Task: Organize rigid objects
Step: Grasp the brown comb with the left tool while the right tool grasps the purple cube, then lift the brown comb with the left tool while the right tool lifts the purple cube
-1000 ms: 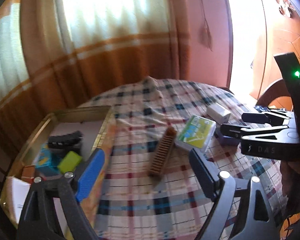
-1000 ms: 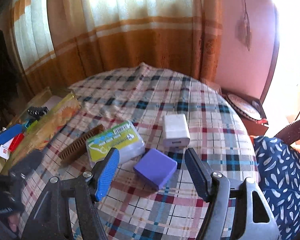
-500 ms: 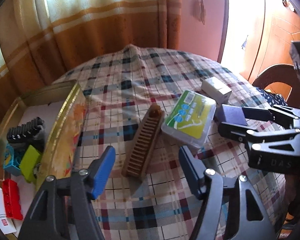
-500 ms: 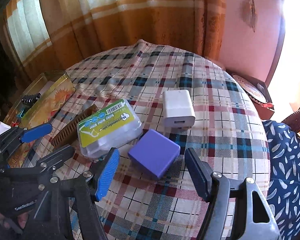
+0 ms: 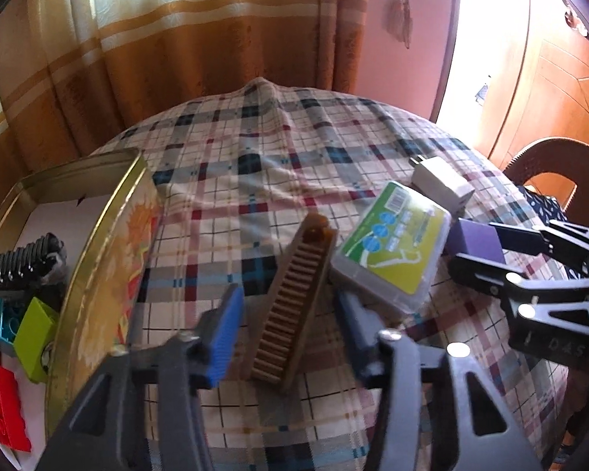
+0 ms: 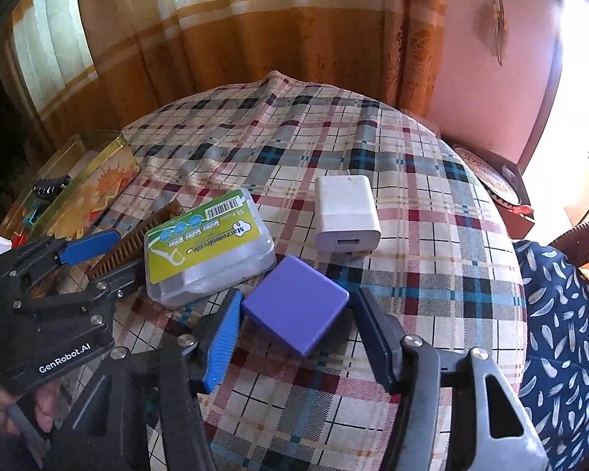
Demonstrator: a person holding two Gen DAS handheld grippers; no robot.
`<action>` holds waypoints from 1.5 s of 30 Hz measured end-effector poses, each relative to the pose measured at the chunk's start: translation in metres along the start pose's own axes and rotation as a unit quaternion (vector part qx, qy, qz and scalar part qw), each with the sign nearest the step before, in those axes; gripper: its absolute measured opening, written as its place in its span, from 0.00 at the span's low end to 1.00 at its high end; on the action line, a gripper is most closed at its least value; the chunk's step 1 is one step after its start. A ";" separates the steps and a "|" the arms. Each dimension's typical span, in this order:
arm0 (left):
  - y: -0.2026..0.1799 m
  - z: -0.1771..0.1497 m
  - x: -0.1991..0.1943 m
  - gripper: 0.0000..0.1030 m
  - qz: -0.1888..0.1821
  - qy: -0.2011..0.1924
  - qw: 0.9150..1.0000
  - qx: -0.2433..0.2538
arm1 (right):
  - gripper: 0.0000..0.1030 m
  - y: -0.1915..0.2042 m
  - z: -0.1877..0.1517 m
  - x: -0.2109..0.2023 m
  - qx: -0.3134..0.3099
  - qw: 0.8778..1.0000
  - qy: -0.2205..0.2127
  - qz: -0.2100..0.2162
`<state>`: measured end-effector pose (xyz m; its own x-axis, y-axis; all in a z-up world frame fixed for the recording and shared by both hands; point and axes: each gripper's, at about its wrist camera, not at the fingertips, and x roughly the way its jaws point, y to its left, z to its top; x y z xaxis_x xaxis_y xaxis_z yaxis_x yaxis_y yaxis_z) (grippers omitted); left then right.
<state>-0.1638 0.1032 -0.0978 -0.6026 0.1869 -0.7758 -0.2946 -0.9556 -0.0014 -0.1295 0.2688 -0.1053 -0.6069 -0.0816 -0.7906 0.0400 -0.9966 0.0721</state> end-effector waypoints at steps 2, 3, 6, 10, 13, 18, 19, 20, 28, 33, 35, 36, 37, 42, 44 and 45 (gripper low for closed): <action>-0.002 0.000 -0.001 0.24 -0.003 -0.002 1.000 0.005 | 0.54 0.000 0.000 0.000 -0.001 1.000 0.000 0.002; -0.002 0.001 -0.001 0.24 -0.003 -0.002 1.000 0.006 | 0.54 0.000 0.000 0.000 -0.001 1.000 -0.001 0.003; -0.002 0.001 -0.001 0.23 -0.003 -0.002 1.000 0.004 | 0.54 -0.004 0.000 -0.003 0.006 1.000 -0.007 0.015; 0.003 0.000 -0.009 0.23 0.011 -0.016 1.000 -0.008 | 0.54 -0.008 0.000 -0.009 0.017 0.999 -0.023 0.023; 0.003 -0.002 -0.020 0.23 0.022 -0.038 0.999 -0.008 | 0.54 -0.004 -0.001 -0.016 0.010 0.999 -0.041 0.014; 0.006 -0.007 -0.043 0.23 0.037 -0.079 0.996 -0.014 | 0.54 -0.004 0.000 -0.026 0.015 0.997 -0.072 0.012; 0.007 -0.009 -0.049 0.23 0.042 -0.089 0.995 -0.017 | 0.54 -0.005 0.001 -0.027 0.017 0.997 -0.078 0.013; 0.008 -0.010 -0.052 0.23 0.045 -0.097 0.994 -0.018 | 0.54 -0.005 0.001 -0.028 0.017 0.997 -0.080 0.014; 0.013 -0.023 -0.082 0.23 0.076 -0.161 0.983 -0.034 | 0.54 0.001 0.002 -0.040 0.018 0.992 -0.120 0.022; 0.019 -0.034 -0.092 0.23 0.080 -0.181 0.979 -0.048 | 0.54 0.008 0.000 -0.051 0.017 0.987 -0.158 0.031; 0.020 -0.036 -0.094 0.23 0.082 -0.186 0.978 -0.051 | 0.54 0.014 -0.001 -0.055 0.008 0.985 -0.170 0.031; 0.021 -0.036 -0.094 0.23 0.083 -0.187 0.977 -0.052 | 0.54 0.017 -0.002 -0.057 0.004 0.984 -0.175 0.032; 0.021 -0.036 -0.094 0.23 0.082 -0.187 0.978 -0.053 | 0.54 0.020 -0.002 -0.058 0.000 0.984 -0.177 0.035; 0.021 -0.037 -0.095 0.23 0.084 -0.190 0.977 -0.053 | 0.54 0.031 -0.005 -0.062 -0.006 0.981 -0.187 0.049; 0.020 -0.038 -0.096 0.23 0.086 -0.192 0.976 -0.052 | 0.54 0.035 -0.007 -0.066 -0.011 0.978 -0.201 0.051; 0.020 -0.038 -0.097 0.23 0.088 -0.195 0.976 -0.052 | 0.54 0.036 -0.007 -0.067 -0.012 0.977 -0.205 0.051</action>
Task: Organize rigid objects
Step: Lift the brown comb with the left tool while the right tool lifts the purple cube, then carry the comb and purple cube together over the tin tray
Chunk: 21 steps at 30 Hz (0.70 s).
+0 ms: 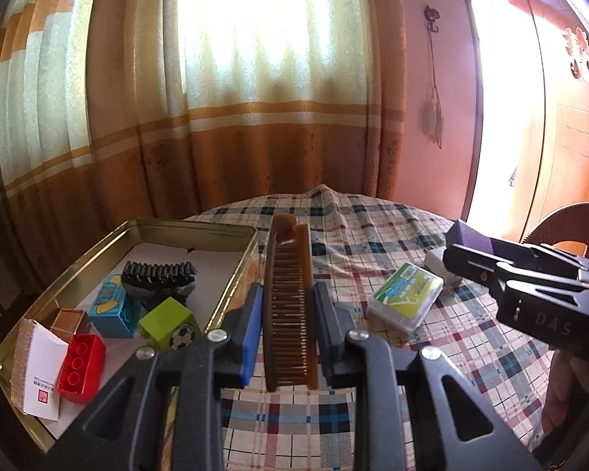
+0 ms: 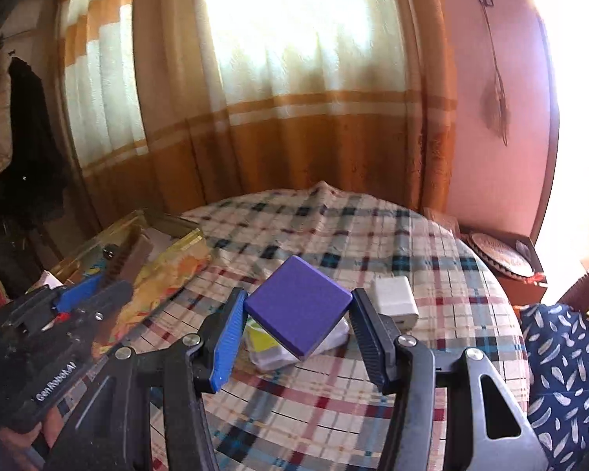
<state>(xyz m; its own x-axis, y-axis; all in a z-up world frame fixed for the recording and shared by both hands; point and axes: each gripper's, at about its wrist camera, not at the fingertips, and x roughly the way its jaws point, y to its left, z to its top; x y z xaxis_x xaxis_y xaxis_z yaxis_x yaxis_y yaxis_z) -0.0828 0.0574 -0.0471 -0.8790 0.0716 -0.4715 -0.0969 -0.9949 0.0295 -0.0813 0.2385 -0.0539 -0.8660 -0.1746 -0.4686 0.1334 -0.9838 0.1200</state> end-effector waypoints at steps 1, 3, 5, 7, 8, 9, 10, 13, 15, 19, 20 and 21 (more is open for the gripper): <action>0.000 0.000 -0.001 0.23 0.001 -0.002 1.000 0.000 | 0.54 0.001 0.000 -0.002 0.000 1.000 -0.006 0.000; 0.001 -0.001 -0.004 0.23 0.001 -0.005 1.000 0.001 | 0.54 0.002 0.000 -0.003 0.000 1.000 -0.012 0.002; 0.001 -0.001 -0.005 0.23 0.003 -0.008 1.000 0.000 | 0.54 0.002 0.000 -0.004 0.002 1.000 -0.016 0.004; 0.003 -0.001 -0.007 0.23 0.006 -0.012 1.000 -0.003 | 0.54 0.003 0.000 -0.004 0.002 1.000 -0.016 0.006; 0.004 -0.001 -0.008 0.23 0.008 -0.013 1.000 -0.004 | 0.54 0.005 0.000 -0.004 0.002 1.000 -0.019 0.007; 0.005 -0.002 -0.009 0.23 0.009 -0.015 1.000 -0.006 | 0.54 0.006 0.000 -0.005 0.002 1.000 -0.021 0.009; 0.006 -0.002 -0.010 0.23 0.011 -0.017 1.000 -0.007 | 0.54 0.008 0.000 -0.006 0.000 1.000 -0.023 0.012; 0.009 -0.002 -0.013 0.23 0.012 -0.020 1.000 -0.012 | 0.54 0.014 -0.002 -0.006 -0.005 1.000 -0.026 0.017; 0.010 -0.003 -0.014 0.23 0.014 -0.023 1.000 -0.014 | 0.54 0.020 -0.002 -0.008 -0.013 0.999 -0.032 0.018; 0.013 -0.003 -0.019 0.23 0.020 -0.031 0.999 -0.015 | 0.54 0.025 -0.003 -0.011 -0.017 0.999 -0.039 0.020; 0.014 -0.004 -0.020 0.23 0.022 -0.032 0.999 -0.014 | 0.54 0.025 -0.003 -0.012 -0.017 0.999 -0.042 0.020; 0.014 -0.004 -0.020 0.23 0.023 -0.033 0.999 -0.015 | 0.54 0.025 -0.003 -0.013 -0.016 0.999 -0.044 0.022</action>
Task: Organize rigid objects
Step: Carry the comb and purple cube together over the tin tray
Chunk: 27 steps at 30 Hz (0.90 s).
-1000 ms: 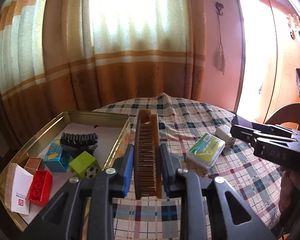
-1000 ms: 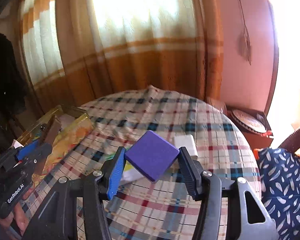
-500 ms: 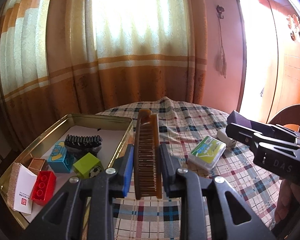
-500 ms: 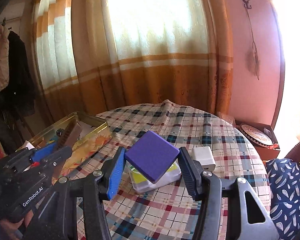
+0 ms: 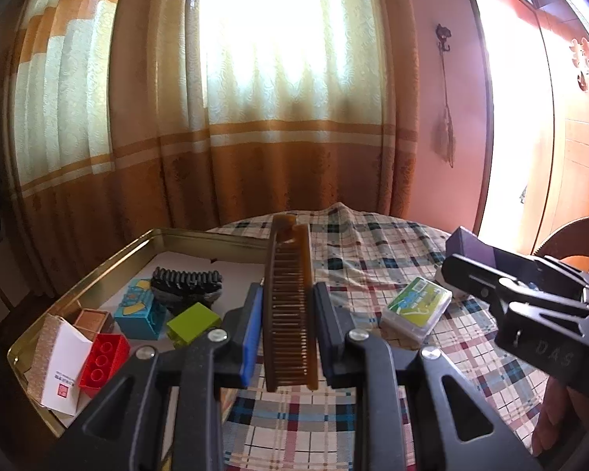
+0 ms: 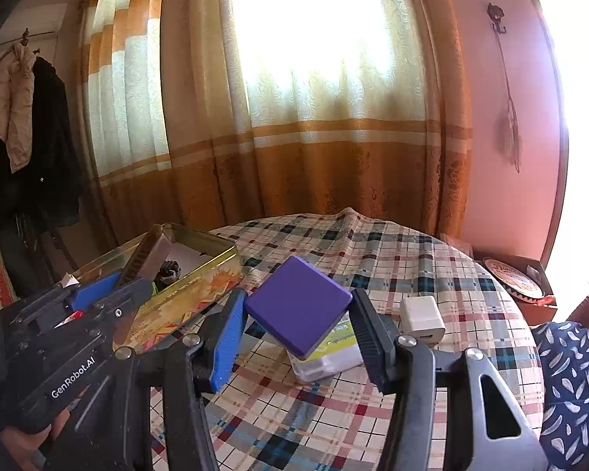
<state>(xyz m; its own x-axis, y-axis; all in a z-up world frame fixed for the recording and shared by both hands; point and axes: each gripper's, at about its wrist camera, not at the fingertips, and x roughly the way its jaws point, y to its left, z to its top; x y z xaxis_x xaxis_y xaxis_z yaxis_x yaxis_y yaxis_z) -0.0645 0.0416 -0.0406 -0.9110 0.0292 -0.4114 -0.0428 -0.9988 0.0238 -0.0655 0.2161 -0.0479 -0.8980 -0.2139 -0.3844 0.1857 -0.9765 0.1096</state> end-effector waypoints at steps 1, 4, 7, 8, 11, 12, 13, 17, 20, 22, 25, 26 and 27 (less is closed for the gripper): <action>0.001 0.000 -0.001 0.23 0.002 -0.001 1.000 -0.001 | 0.54 0.000 0.000 0.000 0.000 1.000 -0.002 0.001; 0.003 0.000 -0.002 0.23 0.004 -0.002 1.000 -0.001 | 0.54 0.003 0.000 -0.001 -0.002 1.000 -0.004 0.003; 0.004 -0.001 -0.004 0.23 0.008 -0.006 1.000 0.000 | 0.54 0.006 -0.001 -0.002 -0.005 1.000 -0.005 0.006; 0.004 -0.001 -0.005 0.23 0.008 -0.007 1.000 0.001 | 0.54 0.006 -0.001 -0.002 -0.006 1.000 -0.006 0.007; 0.005 0.000 -0.006 0.23 0.010 -0.011 1.000 0.003 | 0.54 0.011 -0.001 -0.002 -0.008 1.000 -0.006 0.013; 0.006 0.000 -0.007 0.23 0.011 -0.012 1.000 0.003 | 0.54 0.012 -0.002 -0.002 -0.009 1.000 -0.006 0.014; 0.007 -0.001 -0.007 0.23 0.011 -0.013 1.000 0.002 | 0.54 0.014 -0.002 -0.003 -0.010 1.000 -0.007 0.016; 0.010 -0.001 -0.009 0.23 0.013 -0.015 1.000 0.000 | 0.54 0.018 -0.003 -0.003 -0.017 1.000 -0.010 0.019; 0.011 -0.002 -0.011 0.23 0.013 -0.017 1.000 -0.001 | 0.54 0.019 -0.003 -0.004 -0.016 1.000 -0.012 0.020; 0.013 -0.003 -0.012 0.23 0.014 -0.018 1.000 -0.002 | 0.54 0.020 -0.004 -0.005 -0.016 1.000 -0.015 0.021; 0.016 -0.004 -0.013 0.23 0.015 -0.019 1.000 -0.004 | 0.54 0.022 -0.004 -0.006 -0.017 0.999 -0.017 0.022; 0.017 -0.004 -0.013 0.23 0.015 -0.020 1.000 -0.004 | 0.54 0.023 -0.004 -0.007 -0.018 0.999 -0.017 0.023; 0.018 -0.004 -0.014 0.23 0.016 -0.020 1.000 -0.005 | 0.54 0.023 -0.004 -0.007 -0.018 0.999 -0.017 0.023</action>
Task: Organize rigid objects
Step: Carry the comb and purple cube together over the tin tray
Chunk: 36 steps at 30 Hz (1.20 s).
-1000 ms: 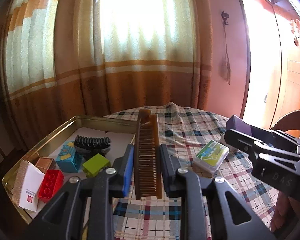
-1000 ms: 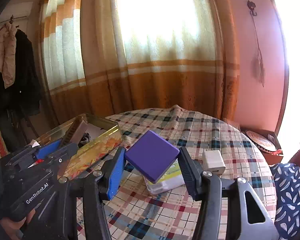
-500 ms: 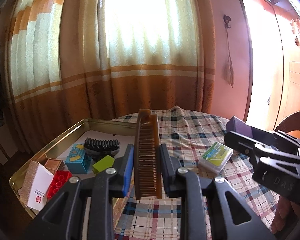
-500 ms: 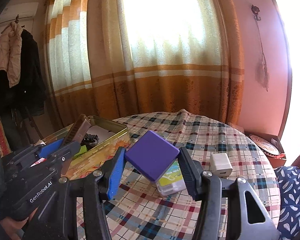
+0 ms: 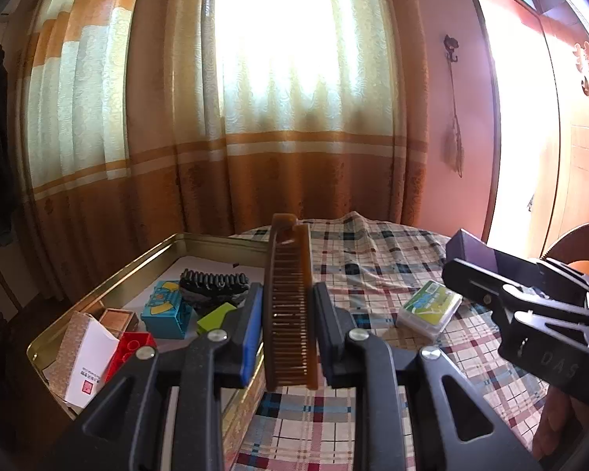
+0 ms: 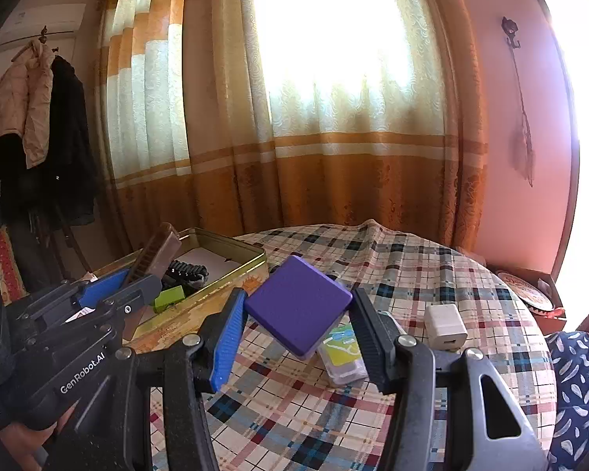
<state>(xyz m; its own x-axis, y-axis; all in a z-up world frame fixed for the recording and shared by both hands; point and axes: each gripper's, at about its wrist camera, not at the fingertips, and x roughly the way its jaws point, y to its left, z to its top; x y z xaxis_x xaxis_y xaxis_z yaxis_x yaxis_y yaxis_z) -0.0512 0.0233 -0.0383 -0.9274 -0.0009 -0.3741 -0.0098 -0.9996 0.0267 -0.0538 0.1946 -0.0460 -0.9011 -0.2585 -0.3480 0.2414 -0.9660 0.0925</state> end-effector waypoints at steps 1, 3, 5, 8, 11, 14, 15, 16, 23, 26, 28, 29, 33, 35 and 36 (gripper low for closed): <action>0.001 0.000 0.000 0.23 0.000 0.000 1.000 -0.001 | 0.54 0.001 0.000 0.000 -0.001 1.000 0.000 0.001; 0.002 0.000 0.000 0.23 0.001 -0.001 1.000 -0.001 | 0.54 0.003 0.000 -0.001 -0.002 1.000 -0.001 0.002; 0.003 0.000 -0.002 0.23 0.001 -0.002 1.000 -0.001 | 0.54 0.004 0.000 -0.001 -0.003 1.000 -0.001 0.003; 0.005 -0.001 -0.003 0.23 0.003 -0.004 1.000 -0.001 | 0.54 0.007 0.000 -0.001 -0.005 1.000 -0.002 0.005; 0.009 -0.001 -0.004 0.23 0.005 -0.005 1.000 -0.004 | 0.54 0.009 0.000 -0.002 -0.006 1.000 -0.003 0.008; 0.011 -0.002 -0.006 0.23 0.007 -0.006 1.000 -0.006 | 0.54 0.012 0.000 -0.003 -0.008 1.000 -0.004 0.010; 0.012 -0.002 -0.006 0.23 0.008 -0.006 1.000 -0.006 | 0.54 0.013 -0.001 -0.004 -0.009 1.000 -0.005 0.011; 0.013 -0.002 -0.007 0.23 0.009 -0.007 1.000 -0.007 | 0.54 0.014 -0.001 -0.004 -0.010 1.000 -0.005 0.011; 0.017 -0.002 -0.010 0.23 0.014 -0.012 1.000 -0.009 | 0.54 0.021 -0.002 -0.004 -0.014 1.000 -0.005 0.019; 0.019 -0.003 -0.012 0.23 0.015 -0.013 1.000 -0.009 | 0.54 0.022 -0.002 -0.004 -0.017 1.000 -0.006 0.020; 0.020 -0.003 -0.012 0.23 0.016 -0.014 1.000 -0.010 | 0.54 0.022 -0.003 -0.004 -0.016 1.000 -0.005 0.020; 0.020 -0.003 -0.012 0.23 0.016 -0.014 1.000 -0.011 | 0.54 0.022 -0.002 -0.004 -0.016 1.000 -0.006 0.020; 0.022 -0.004 -0.015 0.23 0.019 -0.016 1.000 -0.012 | 0.54 0.024 -0.002 -0.004 -0.015 1.000 -0.006 0.021; 0.022 -0.004 -0.015 0.23 0.021 -0.017 1.000 -0.013 | 0.54 0.025 -0.002 -0.004 -0.015 1.000 -0.007 0.023; 0.023 -0.004 -0.015 0.23 0.021 -0.017 1.000 -0.014 | 0.54 0.025 -0.002 -0.003 -0.015 1.000 -0.007 0.024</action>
<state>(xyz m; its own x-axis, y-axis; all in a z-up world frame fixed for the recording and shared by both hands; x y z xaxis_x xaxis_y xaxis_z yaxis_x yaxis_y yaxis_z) -0.0357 0.0004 -0.0358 -0.9388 -0.0428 -0.3417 0.0395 -0.9991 0.0166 -0.0442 0.1709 -0.0447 -0.8928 -0.3050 -0.3315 0.2950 -0.9520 0.0816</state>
